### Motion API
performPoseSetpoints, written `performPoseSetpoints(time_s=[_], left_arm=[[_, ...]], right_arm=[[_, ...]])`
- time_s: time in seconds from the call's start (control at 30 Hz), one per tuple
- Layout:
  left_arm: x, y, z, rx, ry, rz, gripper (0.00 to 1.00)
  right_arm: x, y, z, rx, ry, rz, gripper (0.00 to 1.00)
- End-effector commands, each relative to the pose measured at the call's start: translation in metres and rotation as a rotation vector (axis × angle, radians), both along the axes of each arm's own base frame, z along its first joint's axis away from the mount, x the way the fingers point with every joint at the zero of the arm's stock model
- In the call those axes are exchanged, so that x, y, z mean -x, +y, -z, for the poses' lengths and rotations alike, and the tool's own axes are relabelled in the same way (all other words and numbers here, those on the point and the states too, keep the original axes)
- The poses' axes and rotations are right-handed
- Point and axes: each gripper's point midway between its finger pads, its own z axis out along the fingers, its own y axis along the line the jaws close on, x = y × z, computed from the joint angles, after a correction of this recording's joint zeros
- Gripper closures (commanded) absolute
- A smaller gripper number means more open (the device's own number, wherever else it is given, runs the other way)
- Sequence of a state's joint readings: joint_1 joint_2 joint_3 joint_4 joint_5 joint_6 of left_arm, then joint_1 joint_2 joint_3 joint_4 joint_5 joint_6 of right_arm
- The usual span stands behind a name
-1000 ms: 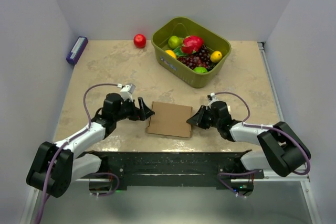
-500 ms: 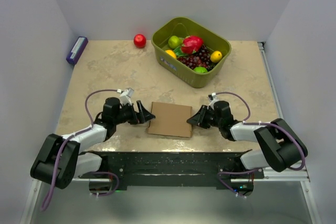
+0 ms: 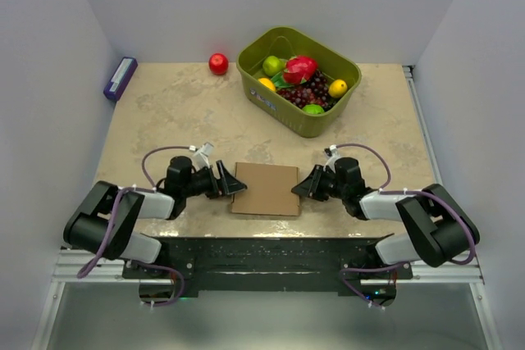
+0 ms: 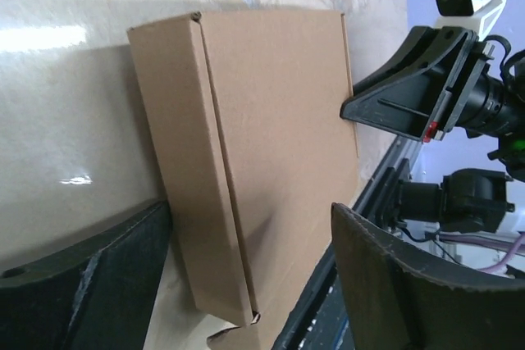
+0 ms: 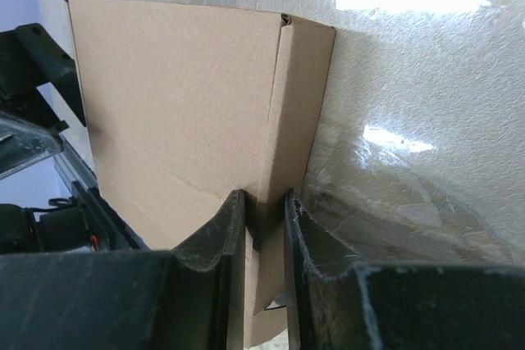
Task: Fold the paper box
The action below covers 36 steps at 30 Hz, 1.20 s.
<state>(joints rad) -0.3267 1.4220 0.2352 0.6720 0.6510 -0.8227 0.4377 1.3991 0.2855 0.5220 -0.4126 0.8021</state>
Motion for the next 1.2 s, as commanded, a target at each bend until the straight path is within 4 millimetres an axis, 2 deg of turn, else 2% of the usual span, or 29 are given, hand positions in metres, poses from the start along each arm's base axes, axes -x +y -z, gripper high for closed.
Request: performPoseSetpoints(time_s=[0.0,0.13,0.17,0.23,0.3,0.33,0.43,0.47,0.5,0.57,0.6,0.63,0.7,0.8,0.83,0.9,0.93,0.97,1.0,1.03,1.17], left_arm=[[0.004,-0.024,-0.024,0.112,-0.059,0.072,0.24],[0.005,-0.029,-0.033,0.154,-0.065,0.081,0.54],[0.005,-0.029,-0.034,0.152,-0.061,0.076,0.58],[0.001,-0.029,-0.035,0.145,-0.060,0.070,0.70],[0.001,-0.030,-0.032,0.129,-0.041,0.082,0.75],[0.000,-0.030,-0.032,0.130,-0.034,0.082,0.77],[0.001,-0.034,-0.034,0.153,0.003,0.102,0.82],[0.001,-0.034,-0.033,0.161,0.025,0.100,0.83],[0.001,-0.035,-0.036,0.173,0.033,0.113,0.83],[0.002,-0.034,-0.034,0.173,0.072,0.115,0.87],[0.000,-0.035,-0.036,0.174,0.078,0.122,0.87],[0.001,-0.035,-0.037,0.178,0.087,0.128,0.88],[0.001,-0.034,-0.038,0.186,0.124,0.122,0.88],[0.006,-0.030,-0.039,0.219,0.189,0.118,0.88],[0.010,-0.029,-0.039,0.229,0.211,0.127,0.88],[0.013,-0.025,-0.037,0.244,0.256,0.112,0.88],[0.015,-0.023,-0.037,0.251,0.268,0.112,0.89],[0.014,-0.019,-0.037,0.260,0.284,0.096,0.89],[0.017,-0.017,-0.035,0.263,0.302,0.096,0.89],[0.017,-0.015,-0.034,0.266,0.309,0.091,0.89],[0.017,-0.002,-0.029,0.283,0.355,0.051,0.89]], right_arm=[[0.007,0.002,0.000,-0.002,-0.002,-0.043,0.92],[0.005,0.005,-0.006,-0.007,-0.035,-0.066,0.86],[0.003,0.004,-0.010,-0.006,-0.053,-0.063,0.84],[0.003,0.002,-0.012,0.013,-0.072,-0.071,0.75],[-0.002,0.004,-0.027,0.008,-0.129,-0.084,0.65],[-0.002,0.004,-0.031,0.015,-0.132,-0.090,0.53],[-0.009,-0.002,-0.052,0.064,-0.212,-0.086,0.31],[-0.012,-0.006,-0.059,0.087,-0.240,-0.073,0.27],[-0.019,-0.014,-0.079,0.125,-0.337,-0.036,0.24],[-0.019,-0.017,-0.099,0.198,-0.412,-0.026,0.17],[-0.019,-0.019,-0.109,0.250,-0.479,-0.040,0.16],[-0.016,-0.016,-0.129,0.298,-0.546,-0.019,0.16],[-0.013,-0.008,-0.144,0.352,-0.633,-0.045,0.15],[0.000,0.016,-0.148,0.450,-0.702,-0.117,0.15],[0.015,0.036,-0.154,0.445,-0.744,-0.181,0.15],[0.019,0.048,-0.145,0.553,-0.785,-0.207,0.14],[0.035,0.067,-0.152,0.548,-0.828,-0.258,0.14],[0.035,0.071,-0.143,0.622,-0.847,-0.276,0.14],[0.039,0.076,-0.143,0.648,-0.869,-0.286,0.14],[0.051,0.091,-0.149,0.636,-0.909,-0.314,0.14],[0.055,0.102,-0.131,0.771,-0.967,-0.348,0.14]])
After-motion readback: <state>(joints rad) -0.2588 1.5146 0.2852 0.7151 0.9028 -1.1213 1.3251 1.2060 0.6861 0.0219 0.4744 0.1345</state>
